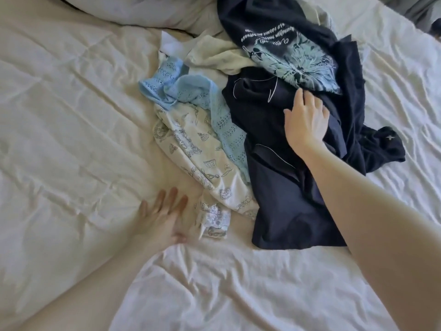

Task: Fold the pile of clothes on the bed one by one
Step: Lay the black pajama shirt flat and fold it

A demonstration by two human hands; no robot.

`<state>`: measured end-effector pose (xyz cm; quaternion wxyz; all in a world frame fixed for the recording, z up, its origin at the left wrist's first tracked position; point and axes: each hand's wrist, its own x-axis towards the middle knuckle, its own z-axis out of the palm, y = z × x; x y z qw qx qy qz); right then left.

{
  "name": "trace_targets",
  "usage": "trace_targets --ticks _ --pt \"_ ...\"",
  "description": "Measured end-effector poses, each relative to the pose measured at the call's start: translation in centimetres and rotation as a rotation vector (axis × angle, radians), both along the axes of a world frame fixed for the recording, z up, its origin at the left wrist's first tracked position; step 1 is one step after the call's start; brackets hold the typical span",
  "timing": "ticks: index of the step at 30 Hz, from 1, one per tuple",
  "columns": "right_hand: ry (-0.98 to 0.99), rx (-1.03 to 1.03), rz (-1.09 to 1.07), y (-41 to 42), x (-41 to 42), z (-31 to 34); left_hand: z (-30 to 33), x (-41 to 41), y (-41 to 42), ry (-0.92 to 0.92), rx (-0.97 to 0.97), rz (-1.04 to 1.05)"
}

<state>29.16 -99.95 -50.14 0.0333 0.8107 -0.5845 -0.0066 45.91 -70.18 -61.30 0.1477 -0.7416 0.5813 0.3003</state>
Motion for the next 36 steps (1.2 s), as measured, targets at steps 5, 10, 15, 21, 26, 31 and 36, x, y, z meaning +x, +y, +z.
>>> trace_targets --ticks 5,10,15,21,26,31,36 --pt "-0.092 -0.026 0.075 0.6 -0.4 -0.2 0.3 0.1 -0.2 0.018 0.066 -0.01" --pt "-0.298 0.003 0.191 7.7 -2.2 0.6 2.3 0.8 -0.7 0.129 0.136 0.021" --pt "-0.476 0.084 0.249 18.0 -3.7 2.3 7.0 -0.9 1.7 0.556 -0.153 0.585" --pt "-0.693 0.382 0.177 26.8 -4.4 5.9 15.1 -3.8 3.2 0.909 -0.416 0.728" --pt "-0.873 0.523 0.024 29.8 -4.5 12.6 21.0 -3.9 6.4 0.811 -0.302 0.235" --pt "-1.042 0.697 -0.008 30.9 -4.2 21.1 26.5 -2.5 9.6 0.674 -0.534 0.218" --pt "-1.16 0.753 0.121 32.1 -3.3 29.9 32.4 -2.4 10.3 0.762 -0.656 0.195"
